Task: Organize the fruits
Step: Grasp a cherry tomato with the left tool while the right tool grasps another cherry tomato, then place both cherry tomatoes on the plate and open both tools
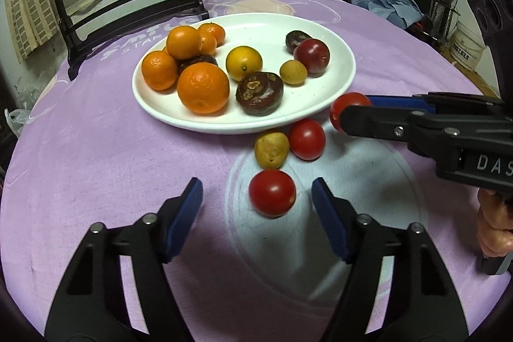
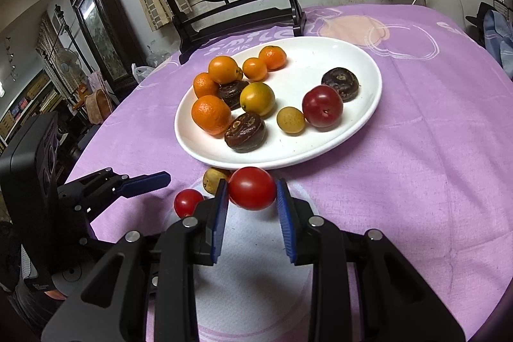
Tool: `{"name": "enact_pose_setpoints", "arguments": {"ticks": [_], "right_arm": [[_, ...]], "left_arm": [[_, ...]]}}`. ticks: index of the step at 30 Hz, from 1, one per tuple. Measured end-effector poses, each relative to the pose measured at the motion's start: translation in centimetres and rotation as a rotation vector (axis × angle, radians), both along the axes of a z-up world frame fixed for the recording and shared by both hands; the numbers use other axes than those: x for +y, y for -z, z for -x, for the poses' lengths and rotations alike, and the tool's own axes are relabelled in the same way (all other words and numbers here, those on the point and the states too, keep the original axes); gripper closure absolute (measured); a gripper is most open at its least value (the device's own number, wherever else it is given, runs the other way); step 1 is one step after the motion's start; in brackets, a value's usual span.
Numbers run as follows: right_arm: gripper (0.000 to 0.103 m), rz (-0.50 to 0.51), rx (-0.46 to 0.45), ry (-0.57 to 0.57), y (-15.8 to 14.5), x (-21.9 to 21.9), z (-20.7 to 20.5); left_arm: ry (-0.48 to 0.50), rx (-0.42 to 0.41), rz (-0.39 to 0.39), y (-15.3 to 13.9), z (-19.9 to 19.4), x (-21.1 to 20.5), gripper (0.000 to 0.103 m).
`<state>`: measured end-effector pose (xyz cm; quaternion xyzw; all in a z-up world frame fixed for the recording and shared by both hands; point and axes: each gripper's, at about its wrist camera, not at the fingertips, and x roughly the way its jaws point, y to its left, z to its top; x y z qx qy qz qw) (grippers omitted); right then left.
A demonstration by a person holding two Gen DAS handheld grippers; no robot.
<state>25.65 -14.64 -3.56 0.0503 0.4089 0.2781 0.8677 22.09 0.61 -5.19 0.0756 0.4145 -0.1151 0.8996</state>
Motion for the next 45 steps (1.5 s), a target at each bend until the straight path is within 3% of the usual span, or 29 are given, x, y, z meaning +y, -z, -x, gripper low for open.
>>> {"name": "enact_pose_setpoints", "arguments": {"ticks": [5, 11, 24, 37, 45], "right_arm": [[0.072, 0.002, 0.0, 0.0, 0.0, 0.0, 0.0], [0.072, 0.006, -0.002, 0.001, 0.1, 0.0, 0.0], [0.072, 0.042, -0.053, 0.004, -0.3, 0.3, 0.6], [0.072, -0.003, -0.108, -0.059, -1.1, 1.1, 2.0], [0.072, -0.066, -0.133, 0.051, -2.0, 0.0, -2.0]], "left_arm": [[0.034, 0.019, -0.008, 0.3, 0.0, -0.5, 0.06], [0.037, 0.031, -0.008, 0.6, -0.1, -0.6, 0.071], [0.037, 0.005, -0.013, 0.0, 0.6, -0.8, 0.072], [-0.012, -0.097, 0.086, -3.1, 2.6, 0.7, 0.072], [-0.086, -0.126, 0.167, -5.2, -1.6, 1.9, 0.073]]}}
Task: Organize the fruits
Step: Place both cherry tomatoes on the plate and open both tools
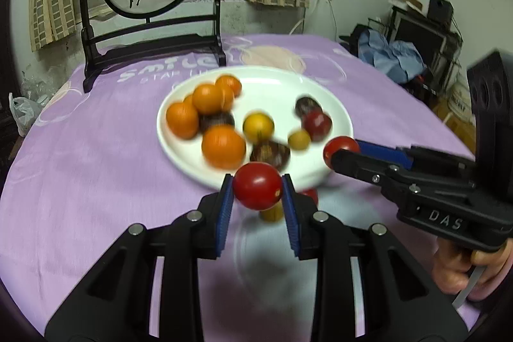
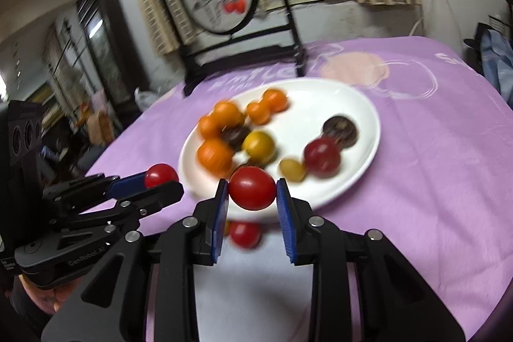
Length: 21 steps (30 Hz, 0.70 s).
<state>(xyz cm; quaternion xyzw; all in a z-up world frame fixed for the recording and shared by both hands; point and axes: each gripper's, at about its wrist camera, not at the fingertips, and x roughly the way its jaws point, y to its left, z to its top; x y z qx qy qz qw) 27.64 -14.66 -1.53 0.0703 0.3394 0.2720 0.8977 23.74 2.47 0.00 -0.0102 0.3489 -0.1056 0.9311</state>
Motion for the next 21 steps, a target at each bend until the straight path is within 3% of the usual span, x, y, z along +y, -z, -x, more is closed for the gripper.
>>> {"name": "enact_pose_setpoints", "arguments": {"ticks": [5, 11, 13, 14, 21], "right_arm": [[0.072, 0.001, -0.025, 0.05, -0.2, 0.1, -3.6], [0.072, 0.018, -0.028, 0.058, 0.4, 0.8, -7.2], [0.068, 0.03, -0.014, 0.051, 0.8, 1.0, -7.8], [0.068, 0.034, -0.009, 0.054, 0.9, 0.9, -7.8], [0.065, 0.039, -0.073, 0.035, -0.6, 0.4, -4.8]], "left_arm": [[-0.031, -0.045, -0.026, -1.5, -4.2, -1.2, 0.073], [-0.09, -0.014, 0.016, -1.1, -8.8, -0.6, 0.072], [-0.129, -0.012, 0.01, -0.6, -9.5, -0.1, 0.059], [-0.148, -0.016, 0.008, -0.5, -9.5, 0.2, 0.037], [-0.213, -0.088, 0.04, -1.8, -6.6, 2.1, 0.014]]}}
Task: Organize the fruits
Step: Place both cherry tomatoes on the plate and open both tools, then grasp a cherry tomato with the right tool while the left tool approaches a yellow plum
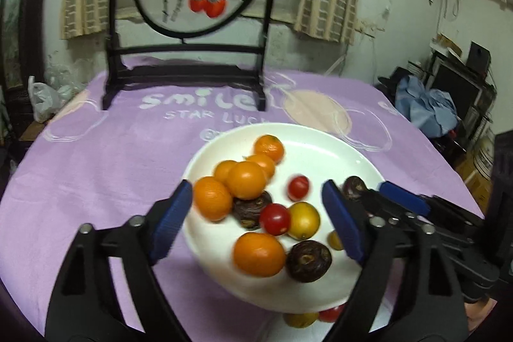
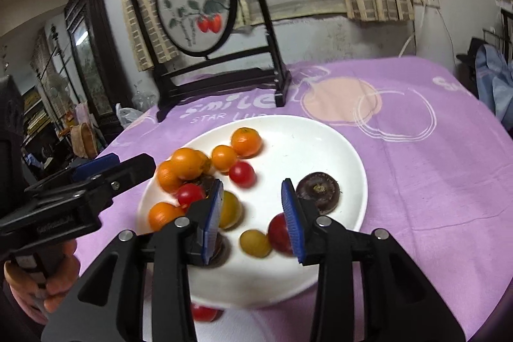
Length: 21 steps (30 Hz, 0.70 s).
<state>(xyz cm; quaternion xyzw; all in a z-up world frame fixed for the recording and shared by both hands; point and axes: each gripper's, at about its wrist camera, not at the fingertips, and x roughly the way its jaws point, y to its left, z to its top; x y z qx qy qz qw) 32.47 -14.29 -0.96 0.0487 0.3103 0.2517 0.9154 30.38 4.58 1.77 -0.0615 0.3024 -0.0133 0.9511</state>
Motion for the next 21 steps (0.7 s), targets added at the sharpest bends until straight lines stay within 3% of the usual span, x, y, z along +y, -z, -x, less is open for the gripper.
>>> {"name": "enact_pose_setpoints", "arguments": {"ticks": [4, 6, 12, 21], "right_arm": [[0.065, 0.016, 0.006, -0.046, 0.0, 0.5, 2.6], [0.065, 0.033, 0.011, -0.07, 0.3, 0.9, 4.0], [0.064, 0.08, 0.081, -0.133, 1.8, 2.0, 6.8], [0.063, 0.148, 0.148, -0.141, 3.5, 2.7, 6.8]], "left_arm": [[-0.039, 0.003, -0.044, 0.5, 2.0, 0.8, 0.006], [-0.058, 0.022, -0.023, 1.1, 3.2, 1.8, 0.003], [-0.117, 0.08, 0.048, 2.4, 6.0, 4.5, 0.003], [-0.163, 0.083, 0.053, 2.4, 7.3, 6.0, 0.002]]}}
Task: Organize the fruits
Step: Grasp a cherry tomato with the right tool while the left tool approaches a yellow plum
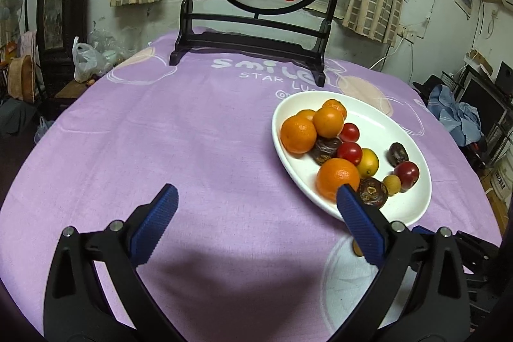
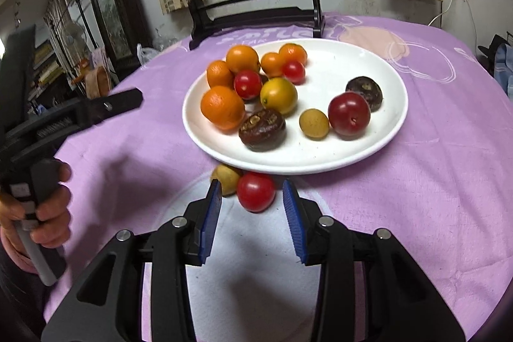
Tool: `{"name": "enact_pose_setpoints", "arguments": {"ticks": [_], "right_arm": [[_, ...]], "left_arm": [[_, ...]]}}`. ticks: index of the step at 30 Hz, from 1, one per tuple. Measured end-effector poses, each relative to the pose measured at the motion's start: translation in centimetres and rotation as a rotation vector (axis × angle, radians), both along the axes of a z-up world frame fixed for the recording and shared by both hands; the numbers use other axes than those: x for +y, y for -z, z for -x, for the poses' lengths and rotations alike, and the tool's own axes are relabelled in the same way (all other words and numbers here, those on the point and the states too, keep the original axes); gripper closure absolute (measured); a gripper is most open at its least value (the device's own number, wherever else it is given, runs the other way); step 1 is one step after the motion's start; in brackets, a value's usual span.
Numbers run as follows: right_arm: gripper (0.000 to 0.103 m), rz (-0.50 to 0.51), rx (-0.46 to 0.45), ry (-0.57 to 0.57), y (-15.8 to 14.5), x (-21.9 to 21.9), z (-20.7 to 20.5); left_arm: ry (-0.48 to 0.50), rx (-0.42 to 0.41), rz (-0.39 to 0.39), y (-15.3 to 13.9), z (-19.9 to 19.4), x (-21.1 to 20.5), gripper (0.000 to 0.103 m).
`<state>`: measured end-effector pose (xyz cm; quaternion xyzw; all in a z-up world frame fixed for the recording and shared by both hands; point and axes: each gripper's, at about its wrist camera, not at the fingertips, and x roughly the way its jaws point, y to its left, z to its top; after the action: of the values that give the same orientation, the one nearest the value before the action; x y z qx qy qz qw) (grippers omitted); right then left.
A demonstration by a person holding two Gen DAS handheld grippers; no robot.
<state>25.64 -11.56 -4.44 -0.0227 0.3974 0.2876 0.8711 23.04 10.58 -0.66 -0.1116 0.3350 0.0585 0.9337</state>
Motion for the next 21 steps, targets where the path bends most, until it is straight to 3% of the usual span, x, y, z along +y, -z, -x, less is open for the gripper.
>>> {"name": "enact_pose_setpoints", "arguments": {"ticks": [5, 21], "right_arm": [[0.063, 0.044, 0.016, -0.004, 0.9, 0.4, -0.2], [0.063, 0.033, 0.074, -0.01, 1.7, 0.7, -1.7]], "left_arm": [[0.012, -0.004, -0.011, -0.2, 0.1, -0.3, 0.002], [0.028, 0.011, -0.042, 0.2, -0.2, -1.0, 0.002]]}}
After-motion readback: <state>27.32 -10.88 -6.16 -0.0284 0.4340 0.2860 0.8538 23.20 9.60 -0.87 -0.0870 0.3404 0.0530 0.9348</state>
